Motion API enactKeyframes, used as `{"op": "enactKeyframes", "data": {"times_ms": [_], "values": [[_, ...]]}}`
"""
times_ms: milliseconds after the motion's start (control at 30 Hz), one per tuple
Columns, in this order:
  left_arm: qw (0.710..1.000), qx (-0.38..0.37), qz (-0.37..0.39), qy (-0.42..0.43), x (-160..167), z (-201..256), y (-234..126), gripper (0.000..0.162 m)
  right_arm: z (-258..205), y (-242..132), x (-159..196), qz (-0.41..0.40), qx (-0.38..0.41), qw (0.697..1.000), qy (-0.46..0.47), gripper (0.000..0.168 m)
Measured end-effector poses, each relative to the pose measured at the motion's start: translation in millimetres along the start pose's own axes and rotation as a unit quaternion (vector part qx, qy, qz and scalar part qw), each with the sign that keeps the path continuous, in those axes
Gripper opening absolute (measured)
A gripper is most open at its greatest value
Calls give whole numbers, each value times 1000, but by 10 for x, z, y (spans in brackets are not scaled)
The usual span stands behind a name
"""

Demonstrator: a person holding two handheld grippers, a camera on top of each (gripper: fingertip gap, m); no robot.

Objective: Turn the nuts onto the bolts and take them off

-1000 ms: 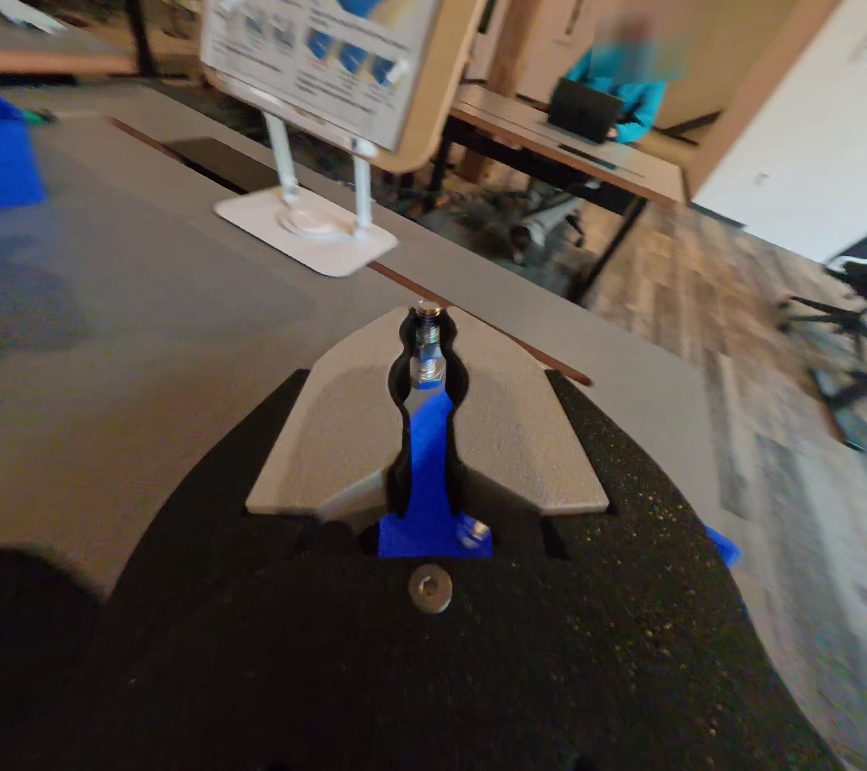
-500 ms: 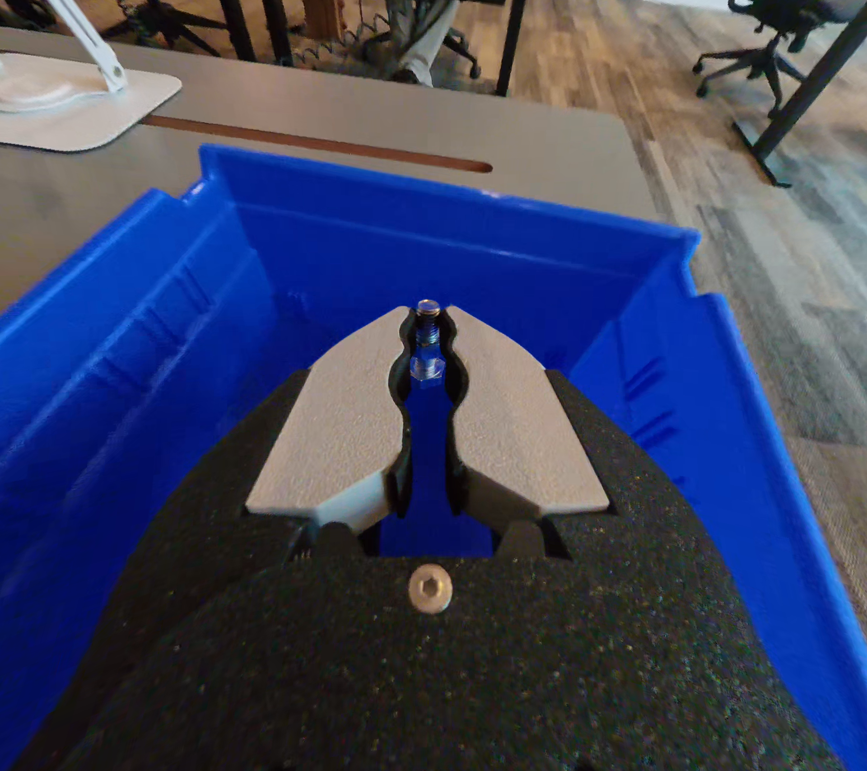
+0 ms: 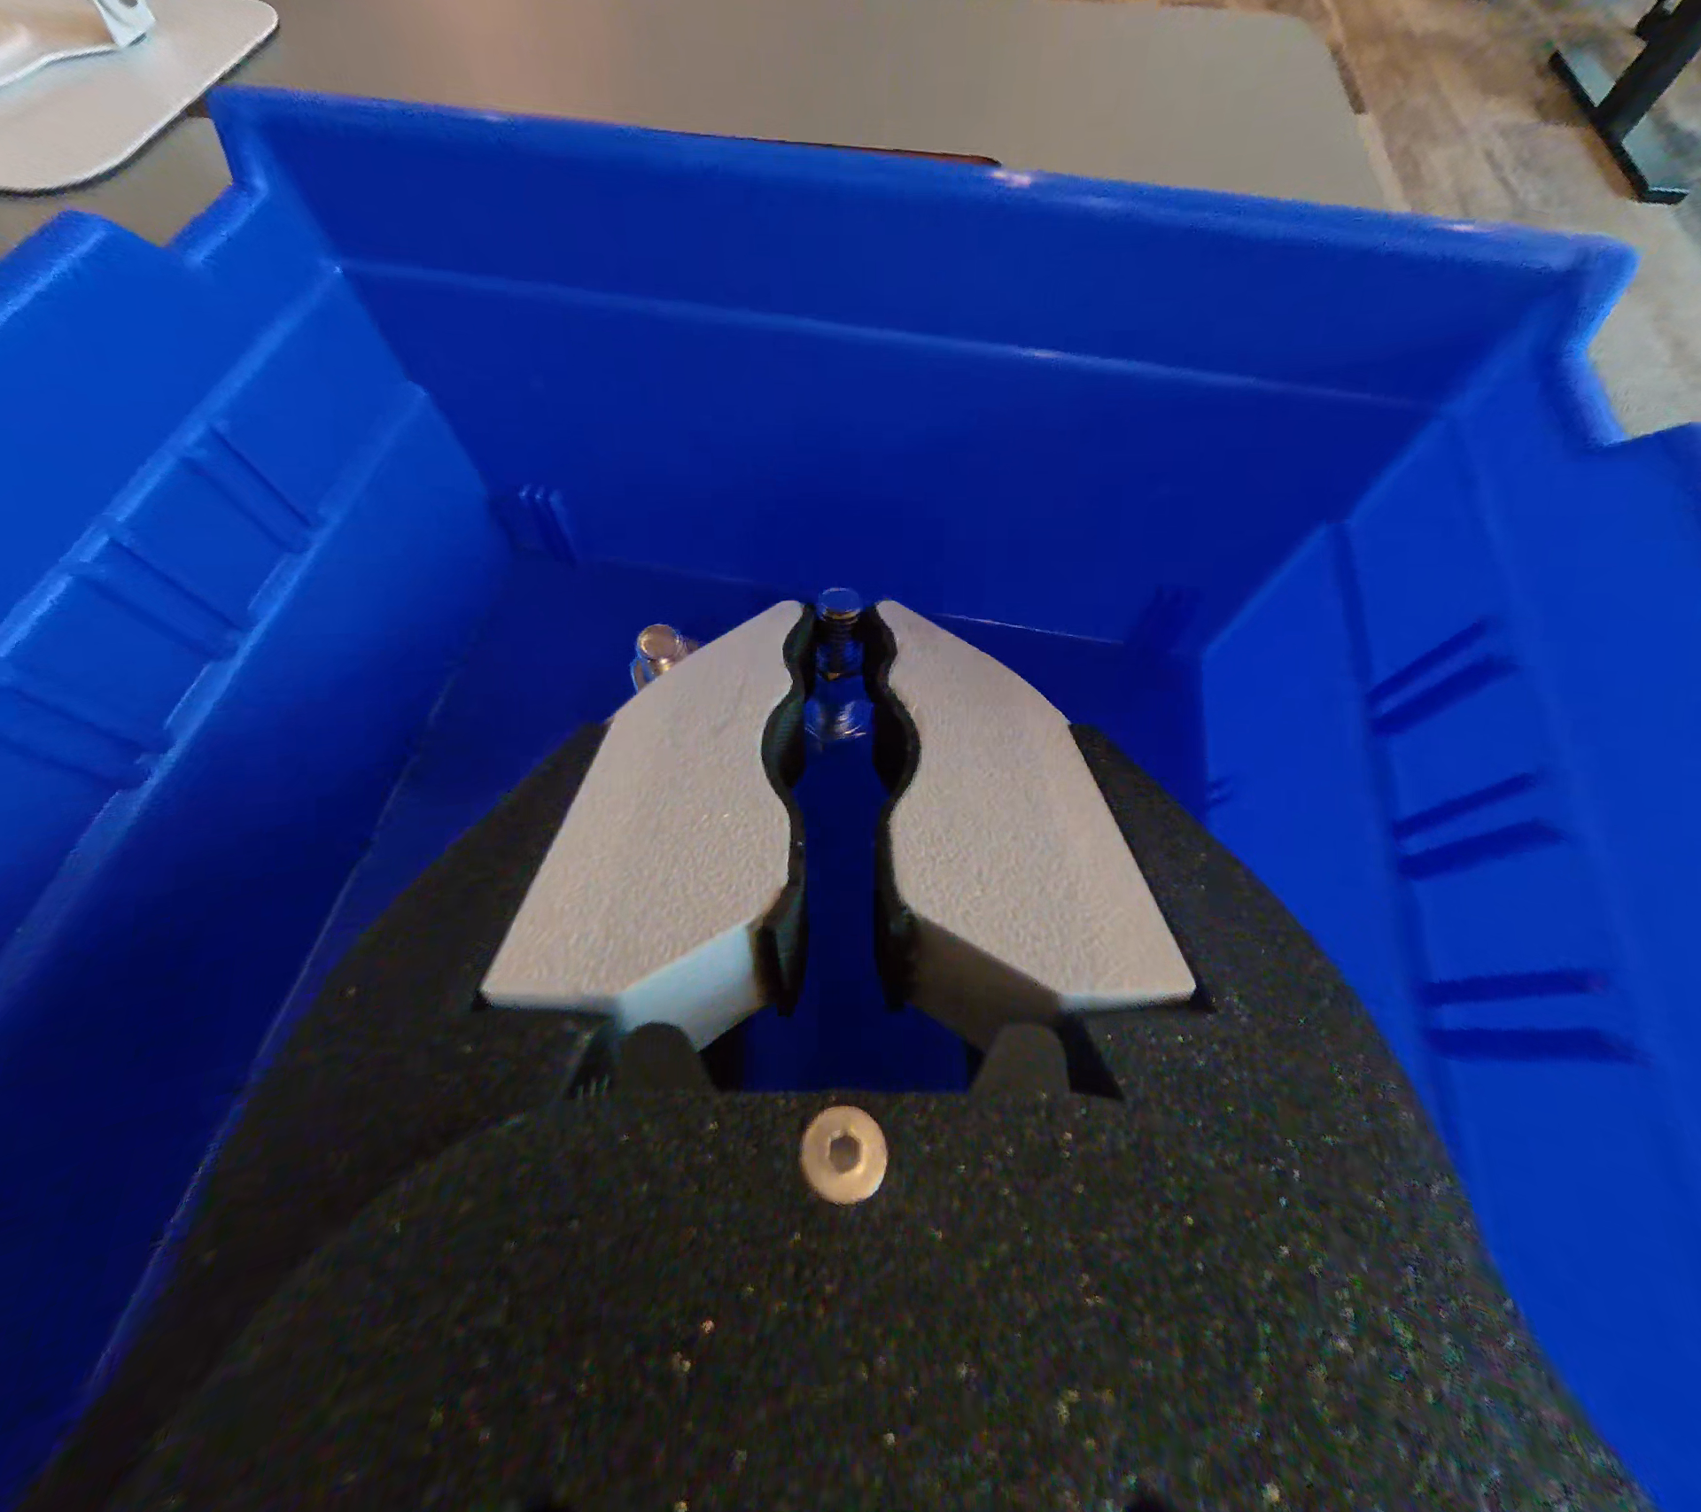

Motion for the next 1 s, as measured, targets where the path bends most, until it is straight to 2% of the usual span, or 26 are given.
{"op": "enactKeyframes", "data": {"times_ms": [233,433,633,733,867,1000], "values": [[1000,1,1,0,1,0,-1,0,9,10,19,-12,5,1000,-6,9],[1000,4,-3,0,7,7,6,0,15,-10,5,-20,6,1000,-9,17],[1000,6,-5,-2,11,7,11,2,-5,-66,-61,-48,7,998,-34,37],[1000,5,-5,-2,11,7,15,5,-11,-152,-148,-73,21,995,-71,53],[1000,-5,-7,-1,11,-2,16,16,-62,-344,-283,-126,8,990,-70,71],[1000,-17,-10,3,6,-13,22,28,-88,-615,-439,-157,14,985,-75,79]]}}
Point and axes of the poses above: each gripper's, where its closed fingertips meet, y out along the fingers, x out of its underside, z = x × y across the jaws, the point moved 7 cm from there along -y, back along the fingers, and after that the axes turned 6 degrees about x, right-handed, at the moved point
